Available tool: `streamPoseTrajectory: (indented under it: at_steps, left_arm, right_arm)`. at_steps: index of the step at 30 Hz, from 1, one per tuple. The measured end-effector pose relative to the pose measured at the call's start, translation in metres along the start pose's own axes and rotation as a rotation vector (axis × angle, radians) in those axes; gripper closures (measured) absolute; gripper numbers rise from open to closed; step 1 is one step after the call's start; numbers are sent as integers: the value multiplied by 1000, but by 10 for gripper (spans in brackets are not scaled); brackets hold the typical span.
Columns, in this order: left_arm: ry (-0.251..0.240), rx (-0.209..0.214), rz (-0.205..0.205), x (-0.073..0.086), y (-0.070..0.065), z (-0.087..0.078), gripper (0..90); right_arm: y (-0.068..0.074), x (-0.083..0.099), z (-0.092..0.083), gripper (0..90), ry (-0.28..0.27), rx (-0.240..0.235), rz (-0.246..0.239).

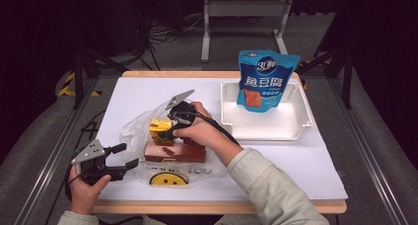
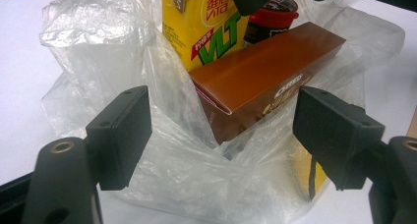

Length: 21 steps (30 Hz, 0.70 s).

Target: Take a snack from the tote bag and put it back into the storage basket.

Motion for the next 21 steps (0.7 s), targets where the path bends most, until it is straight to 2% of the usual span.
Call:
streamPoseTrajectory:
  at_steps: [17, 21]
  left_arm:
    - [3, 4, 0, 0, -1, 0, 234]
    - [1, 3, 1, 0, 0, 0, 234]
  right_arm:
    - [3, 0, 13, 310, 58, 2, -48]
    - [4, -1, 14, 376, 66, 14, -81]
Point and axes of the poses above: each handheld gripper's, and its own axes: z roughly forward along the jaws, x roughly out of its underside, y roughly to its left, the point moved 6 cm from there along z, roughly forward along the jaws, and after that the axes turned 11 degrees about y, right-handed, at the moved point
